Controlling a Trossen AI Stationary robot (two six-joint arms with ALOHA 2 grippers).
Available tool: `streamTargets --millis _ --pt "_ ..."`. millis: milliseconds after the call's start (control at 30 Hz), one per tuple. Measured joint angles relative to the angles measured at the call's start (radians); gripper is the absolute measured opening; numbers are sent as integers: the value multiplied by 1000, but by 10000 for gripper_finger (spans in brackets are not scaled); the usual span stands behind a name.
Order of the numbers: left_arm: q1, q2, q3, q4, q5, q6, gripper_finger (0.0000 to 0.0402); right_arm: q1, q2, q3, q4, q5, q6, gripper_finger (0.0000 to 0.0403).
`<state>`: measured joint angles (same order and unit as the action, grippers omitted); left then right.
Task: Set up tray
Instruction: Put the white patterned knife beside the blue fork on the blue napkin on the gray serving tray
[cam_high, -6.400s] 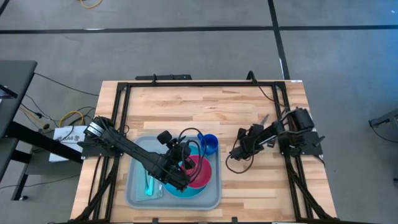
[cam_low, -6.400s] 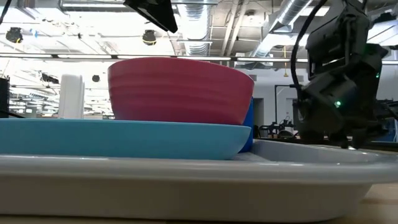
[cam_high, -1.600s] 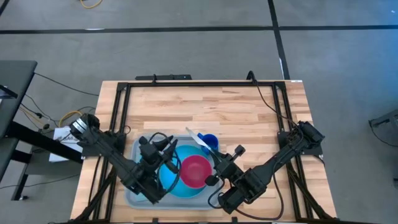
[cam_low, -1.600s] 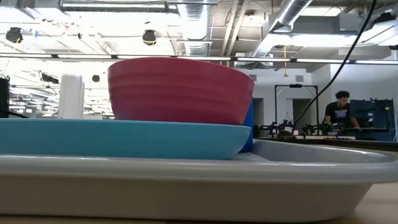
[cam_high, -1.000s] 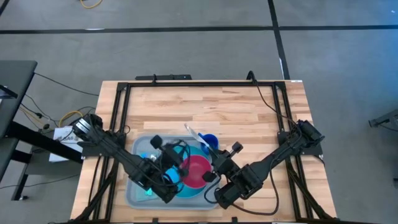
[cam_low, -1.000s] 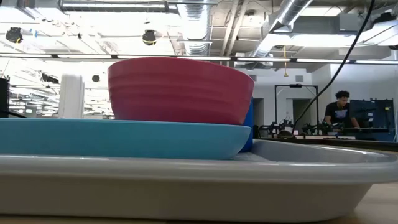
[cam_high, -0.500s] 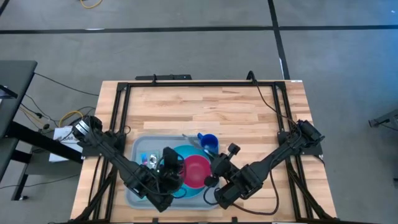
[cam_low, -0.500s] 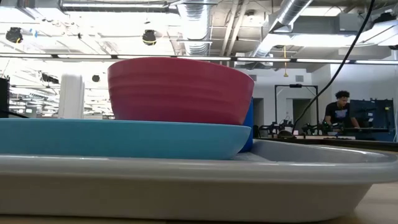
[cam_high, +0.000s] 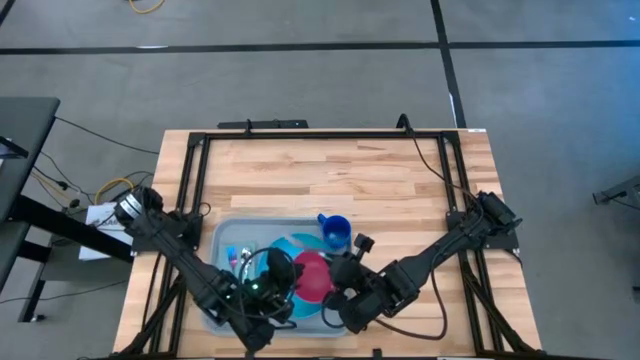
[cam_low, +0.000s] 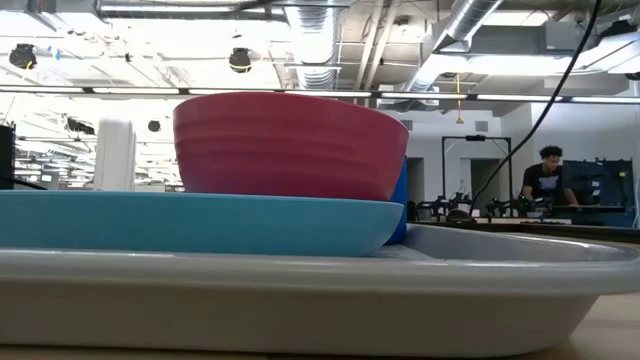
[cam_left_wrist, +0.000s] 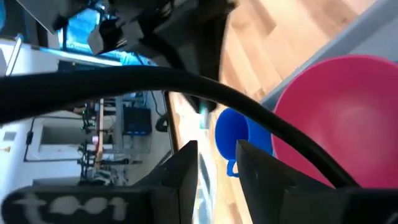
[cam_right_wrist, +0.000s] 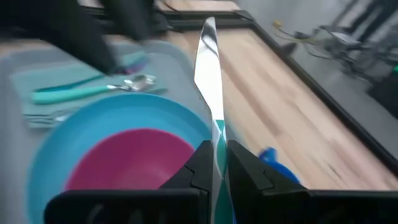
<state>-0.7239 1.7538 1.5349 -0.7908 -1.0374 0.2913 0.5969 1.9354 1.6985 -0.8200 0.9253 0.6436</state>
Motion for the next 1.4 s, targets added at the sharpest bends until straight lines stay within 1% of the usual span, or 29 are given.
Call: streamTargets --millis 100,167,300,467,567,700,833,1033,1267,1400 --pt "15 0 0 -3 4 -31 111 -6 0 0 83 -39 -87 23" --pt "18 0 0 -3 4 -43 120 -10 0 0 106 -42 -118 22" --pt "9 0 0 -3 3 -54 140 -19 0 0 111 -42 -120 22" --pt "-10 0 0 -4 4 -121 154 -24 0 0 125 -39 -120 22" --pt "-14 0 0 -30 4 -176 155 -24 0 0 161 -39 -123 21" --pt "-9 0 -1 -116 -9 -224 151 -16 0 0 218 -44 -165 23" --pt "-9 0 -2 -134 -50 -243 151 -12 0 0 239 -100 -181 21" --pt "11 0 -2 -170 -6 -308 151 -9 0 0 266 -102 -196 25" --pt "34 0 -2 -188 -6 -338 150 -2 0 0 332 -126 -256 23" --pt "35 0 -2 -188 -6 -339 134 -3 0 0 332 -126 -259 26"
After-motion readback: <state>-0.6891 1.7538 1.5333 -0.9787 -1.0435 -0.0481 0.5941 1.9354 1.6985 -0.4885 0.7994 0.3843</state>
